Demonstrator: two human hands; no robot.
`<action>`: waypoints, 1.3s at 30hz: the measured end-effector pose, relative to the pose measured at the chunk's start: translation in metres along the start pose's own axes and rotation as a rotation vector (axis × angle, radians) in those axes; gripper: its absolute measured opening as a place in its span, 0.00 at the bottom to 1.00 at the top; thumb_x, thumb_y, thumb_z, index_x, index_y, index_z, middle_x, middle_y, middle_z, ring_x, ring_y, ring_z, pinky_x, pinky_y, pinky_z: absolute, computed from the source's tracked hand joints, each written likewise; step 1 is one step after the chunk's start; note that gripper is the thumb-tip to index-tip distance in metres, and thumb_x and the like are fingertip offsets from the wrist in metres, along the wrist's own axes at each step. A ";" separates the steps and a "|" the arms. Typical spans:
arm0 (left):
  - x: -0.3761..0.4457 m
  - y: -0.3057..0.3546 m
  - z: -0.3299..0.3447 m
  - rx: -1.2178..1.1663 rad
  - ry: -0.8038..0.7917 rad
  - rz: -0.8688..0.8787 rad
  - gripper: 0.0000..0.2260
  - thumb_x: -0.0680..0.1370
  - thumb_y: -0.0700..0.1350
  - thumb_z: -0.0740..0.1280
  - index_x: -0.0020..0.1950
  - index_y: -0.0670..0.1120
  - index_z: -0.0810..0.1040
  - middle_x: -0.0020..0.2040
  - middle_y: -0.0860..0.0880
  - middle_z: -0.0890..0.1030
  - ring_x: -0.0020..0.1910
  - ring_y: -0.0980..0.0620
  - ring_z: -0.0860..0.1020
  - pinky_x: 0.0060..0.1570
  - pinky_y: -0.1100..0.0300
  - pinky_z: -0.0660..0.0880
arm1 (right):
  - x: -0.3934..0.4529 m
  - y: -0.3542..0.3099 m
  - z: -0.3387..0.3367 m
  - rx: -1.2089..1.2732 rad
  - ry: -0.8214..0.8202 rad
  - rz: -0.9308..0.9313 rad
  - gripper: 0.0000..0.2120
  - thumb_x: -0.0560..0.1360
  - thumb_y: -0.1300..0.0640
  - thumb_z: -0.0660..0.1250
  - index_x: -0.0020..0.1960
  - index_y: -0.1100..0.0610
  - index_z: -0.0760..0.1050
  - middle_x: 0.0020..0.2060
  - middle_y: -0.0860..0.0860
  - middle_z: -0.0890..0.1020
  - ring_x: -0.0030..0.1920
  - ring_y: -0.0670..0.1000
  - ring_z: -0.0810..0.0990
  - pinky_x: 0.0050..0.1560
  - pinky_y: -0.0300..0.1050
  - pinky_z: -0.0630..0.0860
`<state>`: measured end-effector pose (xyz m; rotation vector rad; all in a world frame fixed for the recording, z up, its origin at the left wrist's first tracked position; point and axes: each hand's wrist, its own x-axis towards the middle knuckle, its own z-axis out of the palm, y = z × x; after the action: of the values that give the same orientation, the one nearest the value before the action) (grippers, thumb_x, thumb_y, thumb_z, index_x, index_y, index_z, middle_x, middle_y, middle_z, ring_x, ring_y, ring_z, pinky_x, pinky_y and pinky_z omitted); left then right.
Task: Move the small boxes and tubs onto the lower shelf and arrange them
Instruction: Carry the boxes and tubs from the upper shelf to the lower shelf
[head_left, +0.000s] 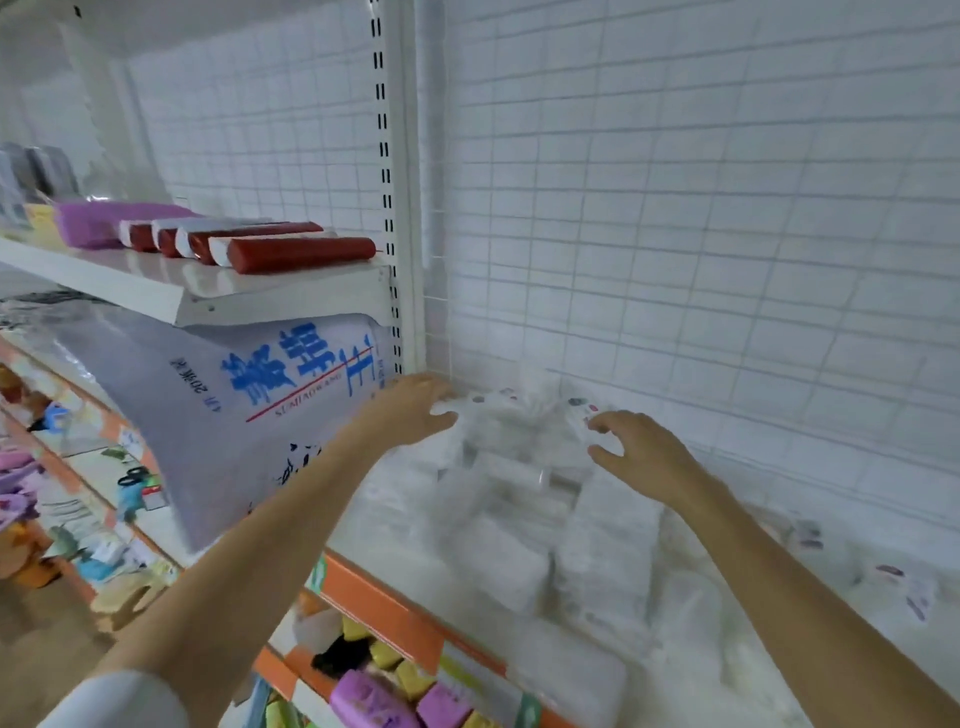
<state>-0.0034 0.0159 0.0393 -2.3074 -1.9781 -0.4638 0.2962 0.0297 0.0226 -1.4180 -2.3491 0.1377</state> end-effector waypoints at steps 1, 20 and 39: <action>0.012 -0.007 0.006 -0.031 -0.057 0.028 0.19 0.78 0.51 0.62 0.67 0.47 0.71 0.64 0.48 0.74 0.62 0.48 0.71 0.59 0.58 0.66 | 0.007 -0.001 0.006 -0.009 -0.028 0.028 0.18 0.76 0.49 0.62 0.64 0.53 0.70 0.62 0.49 0.74 0.61 0.50 0.72 0.60 0.47 0.69; 0.080 -0.005 0.082 -0.088 -0.247 0.337 0.26 0.74 0.51 0.67 0.70 0.52 0.63 0.65 0.47 0.63 0.66 0.47 0.64 0.64 0.55 0.61 | 0.034 -0.018 0.040 -0.339 -0.120 0.117 0.26 0.72 0.43 0.67 0.67 0.51 0.69 0.67 0.52 0.61 0.66 0.53 0.62 0.64 0.46 0.65; 0.065 -0.005 0.043 -0.971 -0.353 0.153 0.06 0.80 0.45 0.60 0.52 0.53 0.76 0.49 0.47 0.78 0.45 0.52 0.76 0.41 0.60 0.75 | 0.022 -0.008 0.013 0.558 0.156 0.348 0.16 0.80 0.61 0.52 0.46 0.46 0.75 0.46 0.49 0.80 0.39 0.51 0.72 0.34 0.39 0.66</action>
<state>0.0081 0.0897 0.0151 -3.2465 -1.9274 -1.3202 0.2757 0.0469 0.0189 -1.4583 -1.7274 0.6914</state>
